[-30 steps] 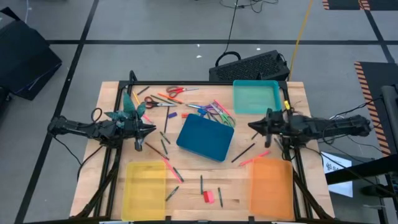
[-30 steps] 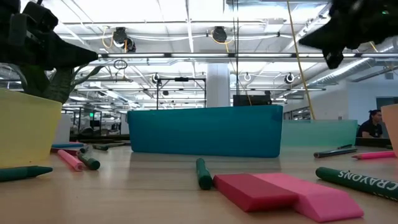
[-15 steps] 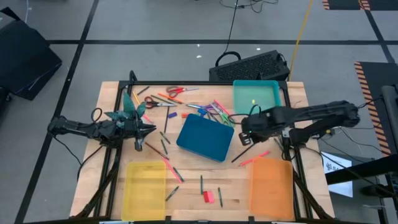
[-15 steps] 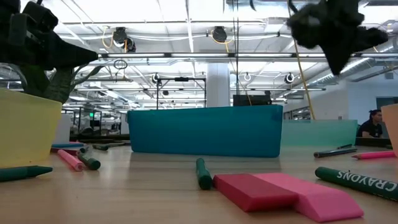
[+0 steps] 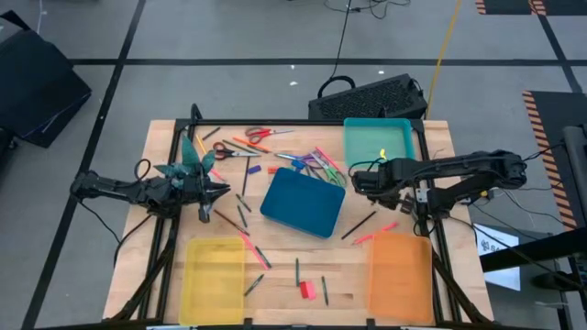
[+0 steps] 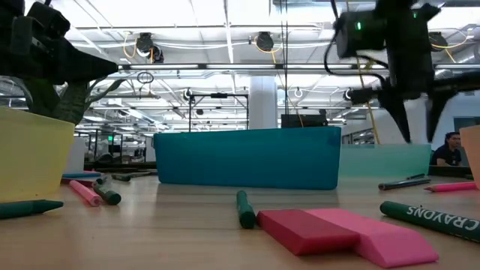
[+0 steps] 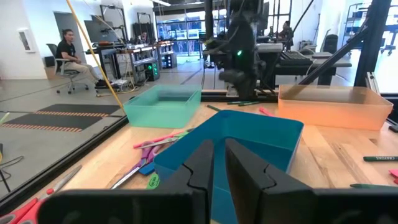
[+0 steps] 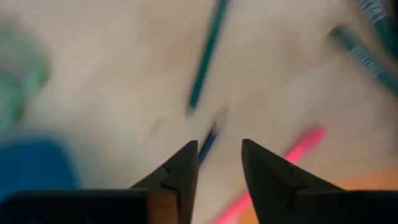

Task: Sort crayons/erasers/pens/pencils in bins
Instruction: Put the green pencil into the green bin

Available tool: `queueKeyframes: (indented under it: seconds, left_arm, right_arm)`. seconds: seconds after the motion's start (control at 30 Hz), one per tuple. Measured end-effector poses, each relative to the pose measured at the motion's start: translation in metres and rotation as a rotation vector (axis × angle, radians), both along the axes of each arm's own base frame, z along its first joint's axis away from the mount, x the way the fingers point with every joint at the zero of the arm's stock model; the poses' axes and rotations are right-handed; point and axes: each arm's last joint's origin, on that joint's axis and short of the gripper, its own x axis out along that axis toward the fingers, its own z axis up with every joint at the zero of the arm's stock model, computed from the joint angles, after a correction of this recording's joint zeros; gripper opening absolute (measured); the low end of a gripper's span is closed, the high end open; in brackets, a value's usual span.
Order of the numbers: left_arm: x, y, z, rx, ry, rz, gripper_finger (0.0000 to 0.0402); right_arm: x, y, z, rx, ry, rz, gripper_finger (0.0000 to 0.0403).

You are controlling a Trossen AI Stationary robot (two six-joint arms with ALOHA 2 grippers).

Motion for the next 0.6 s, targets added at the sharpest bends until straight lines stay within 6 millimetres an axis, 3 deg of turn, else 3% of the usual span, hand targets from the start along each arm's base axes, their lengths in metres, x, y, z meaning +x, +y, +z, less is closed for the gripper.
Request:
queueKeyframes:
  seconds: [0.23,0.6]
  left_arm:
    - [0.0,0.0,0.0,0.0,0.0,0.0,0.0044]
    - [0.0,0.0,0.0,0.0,0.0,0.0,0.0044]
  right_arm:
    - [-0.009,-0.01,-0.016,-0.117,0.022,-0.263,0.0135]
    - [-0.02,-0.013,-0.05,-0.179,-0.027,-0.346,0.0107]
